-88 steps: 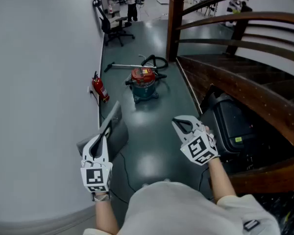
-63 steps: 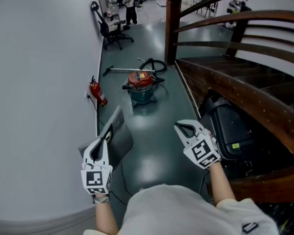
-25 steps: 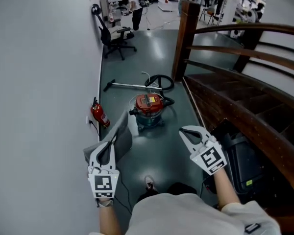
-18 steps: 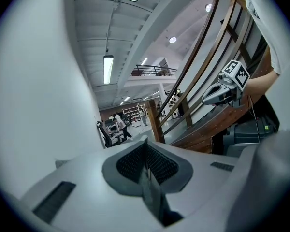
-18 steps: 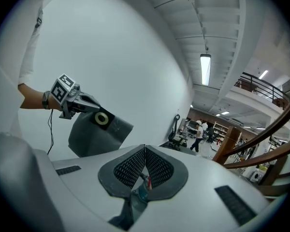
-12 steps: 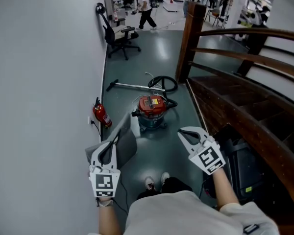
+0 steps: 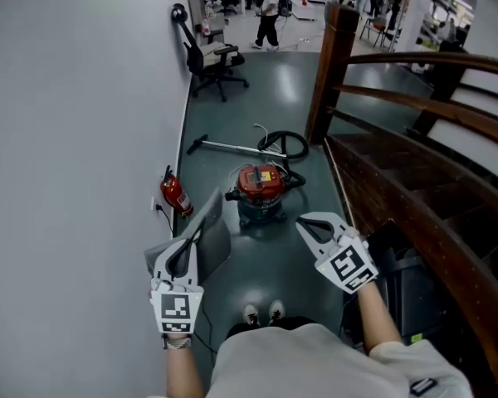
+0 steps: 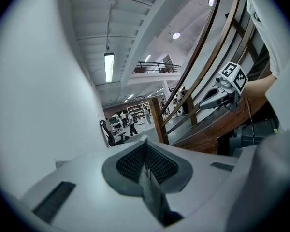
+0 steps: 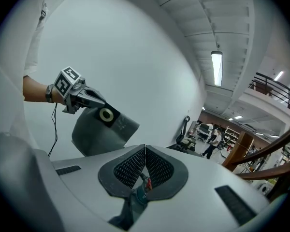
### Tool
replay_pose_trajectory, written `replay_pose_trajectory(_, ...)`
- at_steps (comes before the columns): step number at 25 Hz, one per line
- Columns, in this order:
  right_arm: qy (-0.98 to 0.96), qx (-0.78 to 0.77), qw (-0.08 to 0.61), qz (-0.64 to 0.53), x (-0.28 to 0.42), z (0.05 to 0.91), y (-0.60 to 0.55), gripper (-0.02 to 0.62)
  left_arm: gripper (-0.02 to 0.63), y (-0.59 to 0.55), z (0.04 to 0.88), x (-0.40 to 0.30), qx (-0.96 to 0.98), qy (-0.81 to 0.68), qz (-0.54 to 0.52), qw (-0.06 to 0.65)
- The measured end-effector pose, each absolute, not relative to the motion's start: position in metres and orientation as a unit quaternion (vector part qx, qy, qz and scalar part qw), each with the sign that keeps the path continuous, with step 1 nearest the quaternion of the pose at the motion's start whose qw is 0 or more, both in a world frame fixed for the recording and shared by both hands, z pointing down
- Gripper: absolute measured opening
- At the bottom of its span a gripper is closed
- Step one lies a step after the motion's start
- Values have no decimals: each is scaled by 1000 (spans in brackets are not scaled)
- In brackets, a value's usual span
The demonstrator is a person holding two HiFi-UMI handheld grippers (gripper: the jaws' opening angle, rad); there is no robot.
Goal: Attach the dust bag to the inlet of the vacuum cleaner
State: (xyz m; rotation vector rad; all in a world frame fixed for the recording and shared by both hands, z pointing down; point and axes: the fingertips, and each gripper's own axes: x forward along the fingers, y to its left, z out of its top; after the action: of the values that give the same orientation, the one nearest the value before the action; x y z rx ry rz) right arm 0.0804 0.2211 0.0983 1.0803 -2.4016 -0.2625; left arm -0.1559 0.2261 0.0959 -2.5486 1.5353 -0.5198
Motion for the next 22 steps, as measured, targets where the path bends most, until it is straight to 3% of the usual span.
replay_pose_trajectory(22,-870,418,254,-63,123,132,90,28,15,101,128,-147,-815,555,-167,31)
